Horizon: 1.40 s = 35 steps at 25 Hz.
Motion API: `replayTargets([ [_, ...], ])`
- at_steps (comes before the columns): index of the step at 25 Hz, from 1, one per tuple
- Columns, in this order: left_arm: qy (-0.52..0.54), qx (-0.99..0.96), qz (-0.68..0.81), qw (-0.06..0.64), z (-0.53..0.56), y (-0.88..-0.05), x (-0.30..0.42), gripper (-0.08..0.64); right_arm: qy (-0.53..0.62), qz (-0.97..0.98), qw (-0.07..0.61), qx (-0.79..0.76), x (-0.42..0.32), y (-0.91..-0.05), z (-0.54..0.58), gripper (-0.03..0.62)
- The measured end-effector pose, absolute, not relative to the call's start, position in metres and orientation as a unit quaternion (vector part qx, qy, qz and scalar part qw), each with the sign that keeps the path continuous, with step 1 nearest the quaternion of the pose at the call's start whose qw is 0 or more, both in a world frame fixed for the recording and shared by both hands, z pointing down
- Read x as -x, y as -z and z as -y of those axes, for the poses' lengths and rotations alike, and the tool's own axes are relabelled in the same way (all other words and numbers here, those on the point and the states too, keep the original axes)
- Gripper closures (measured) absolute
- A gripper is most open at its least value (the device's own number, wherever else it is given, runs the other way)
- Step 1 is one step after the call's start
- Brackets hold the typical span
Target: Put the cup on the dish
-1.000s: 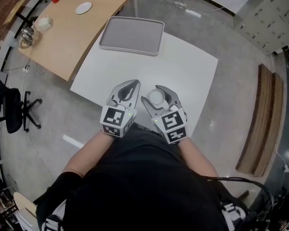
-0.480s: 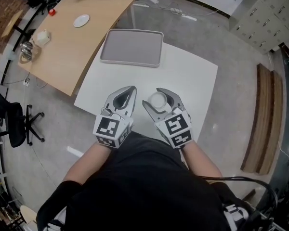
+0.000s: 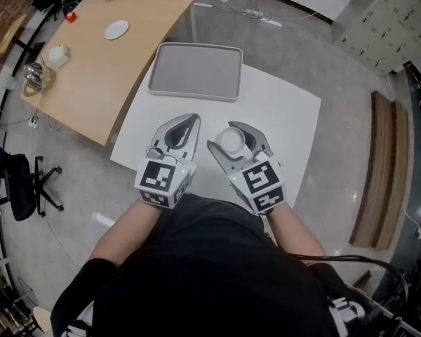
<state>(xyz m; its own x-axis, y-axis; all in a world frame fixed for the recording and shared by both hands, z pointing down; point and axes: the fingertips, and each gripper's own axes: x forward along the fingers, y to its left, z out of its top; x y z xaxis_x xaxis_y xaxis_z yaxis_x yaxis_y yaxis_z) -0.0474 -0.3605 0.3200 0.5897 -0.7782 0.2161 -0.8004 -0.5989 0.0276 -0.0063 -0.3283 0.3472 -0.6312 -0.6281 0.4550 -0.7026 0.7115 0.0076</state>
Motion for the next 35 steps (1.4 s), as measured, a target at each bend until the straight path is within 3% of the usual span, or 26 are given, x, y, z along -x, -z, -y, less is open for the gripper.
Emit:
replayTargets([
  [35, -0.096, -0.888, 0.439, 0.095, 0.551, -0.391, 0.123, 0.551, -0.087, 0.878, 0.229, -0.411, 0.077, -0.399, 0.523, 0.33],
])
